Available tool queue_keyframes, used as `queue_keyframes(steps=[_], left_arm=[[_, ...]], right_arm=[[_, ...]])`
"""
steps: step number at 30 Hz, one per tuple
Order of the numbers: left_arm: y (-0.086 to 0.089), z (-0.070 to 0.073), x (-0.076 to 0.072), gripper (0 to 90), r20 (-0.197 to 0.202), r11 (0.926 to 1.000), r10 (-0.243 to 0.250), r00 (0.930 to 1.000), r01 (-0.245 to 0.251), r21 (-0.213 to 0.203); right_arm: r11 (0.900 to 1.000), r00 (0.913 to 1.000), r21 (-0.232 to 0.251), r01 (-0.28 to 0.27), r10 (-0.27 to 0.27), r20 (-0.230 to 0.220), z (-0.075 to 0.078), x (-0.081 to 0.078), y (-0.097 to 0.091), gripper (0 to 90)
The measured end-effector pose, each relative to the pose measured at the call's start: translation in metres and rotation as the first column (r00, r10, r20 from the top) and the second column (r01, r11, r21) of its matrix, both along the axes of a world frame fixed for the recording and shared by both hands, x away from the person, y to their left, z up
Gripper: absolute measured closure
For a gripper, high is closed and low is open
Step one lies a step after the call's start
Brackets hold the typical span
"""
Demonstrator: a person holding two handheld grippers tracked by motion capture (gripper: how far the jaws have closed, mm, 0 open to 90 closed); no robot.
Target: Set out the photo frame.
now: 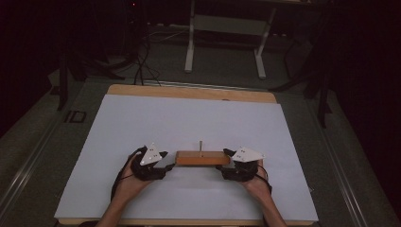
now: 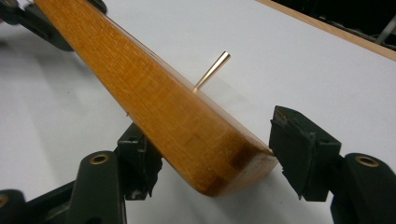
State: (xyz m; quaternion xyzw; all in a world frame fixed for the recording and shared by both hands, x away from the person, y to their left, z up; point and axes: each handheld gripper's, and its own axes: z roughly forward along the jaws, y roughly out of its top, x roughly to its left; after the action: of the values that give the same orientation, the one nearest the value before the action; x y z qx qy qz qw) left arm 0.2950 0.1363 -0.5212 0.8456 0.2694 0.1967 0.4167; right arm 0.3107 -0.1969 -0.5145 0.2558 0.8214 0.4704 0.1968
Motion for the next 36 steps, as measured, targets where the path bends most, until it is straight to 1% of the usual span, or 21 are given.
queue_keyframes(steps=[3, 5, 6, 9, 13, 14, 15, 18, 20, 23, 28, 32, 34, 36], left_arm=[[-0.007, -0.001, 0.001, 47.5, 0.001, 0.9999, -0.015, 0.9999, 0.015, 0.009], [-0.01, -0.001, 0.001, 47.7, 0.011, 0.9998, -0.018, 0.9998, 0.018, 0.01], [-0.011, 0.0, 0.002, 47.7, 0.013, 0.9998, -0.019, 0.9997, 0.019, 0.01], [-0.015, -0.001, 0.005, 48.1, 0.006, 0.9998, -0.018, 0.9998, 0.018, -0.006], [-0.021, -0.003, 0.008, 49.6, 0.018, 0.9998, -0.018, 0.9997, 0.018, 0.005], [-0.022, -0.003, 0.009, 49.9, 0.02, 0.9999, -0.017, 0.9997, 0.017, 0.002], [-0.022, -0.002, 0.01, 50.5, 0.021, 0.9999, -0.017, 0.9996, 0.017, -0.001], [-0.023, -0.002, 0.014, 50.6, 0.006, 0.9994, -0.024, 0.9997, 0.024, -0.024], [-0.023, -0.002, 0.016, 50.5, 0.009, 0.9992, -0.024, 0.9997, 0.024, -0.033], [-0.022, -0.002, 0.019, 50.3, 0.004, 0.9985, -0.024, 0.9997, 0.024, -0.049], [-0.023, -0.003, 0.026, 50.0, 0.002, 0.9984, -0.016, 0.9999, 0.016, -0.055], [-0.025, -0.004, 0.031, 48.9, 0.0, 0.9989, -0.016, 0.9999, 0.016, -0.043], [-0.025, -0.005, 0.033, 48.4, -0.003, 0.9989, -0.018, 0.9998, 0.018, -0.044], [-0.026, -0.006, 0.035, 48.1, -0.001, 0.9982, -0.02, 0.9998, 0.02, -0.056]], right_arm=[[1.0, 1.0, 0.0, 0.001, -0.001, -0.001, 0.0, 0.0, 0.0, 35.8], [1.0, 1.0, 0.001, 0.0, 0.0, -0.001, 0.0, 0.0, 0.0, 35.8], [1.0, 1.0, 0.001, 0.0, 0.0, -0.002, 0.0, 0.0, 0.0, 35.7], [1.0, 1.0, 0.003, 0.002, -0.002, -0.004, 0.0, 0.001, 0.0, 35.7], [1.0, 1.0, 0.004, -0.001, 0.001, -0.005, 0.0, 0.001, 0.0, 35.7], [1.0, 1.0, 0.004, 0.0, 0.0, -0.006, 0.0, 0.001, 0.001, 35.6], [1.0, 1.0, 0.005, -0.001, 0.001, -0.005, 0.0, 0.001, 0.0, 35.7], [1.0, 1.0, 0.008, -0.002, 0.002, -0.007, 0.001, 0.002, 0.0, 35.7], [0.9999, 1.0, 0.014, 0.0, 0.0, -0.007, 0.001, 0.002, 0.0, 35.8], [0.9997, 1.0, 0.023, -0.001, 0.001, -0.009, 0.002, 0.003, 0.0, 36.4], [0.9994, 0.9999, 0.034, -0.005, 0.006, -0.013, 0.003, 0.004, 0.001, 38.9], [0.9992, 0.9996, 0.031, -0.024, 0.025, -0.011, 0.002, 0.005, 0.001, 40.6], [0.9991, 0.9995, 0.03, -0.029, 0.029, -0.01, 0.003, 0.007, 0.001, 41.2], [0.999, 0.9995, 0.036, -0.028, 0.028, -0.014, 0.003, 0.009, 0.0, 41.8]])
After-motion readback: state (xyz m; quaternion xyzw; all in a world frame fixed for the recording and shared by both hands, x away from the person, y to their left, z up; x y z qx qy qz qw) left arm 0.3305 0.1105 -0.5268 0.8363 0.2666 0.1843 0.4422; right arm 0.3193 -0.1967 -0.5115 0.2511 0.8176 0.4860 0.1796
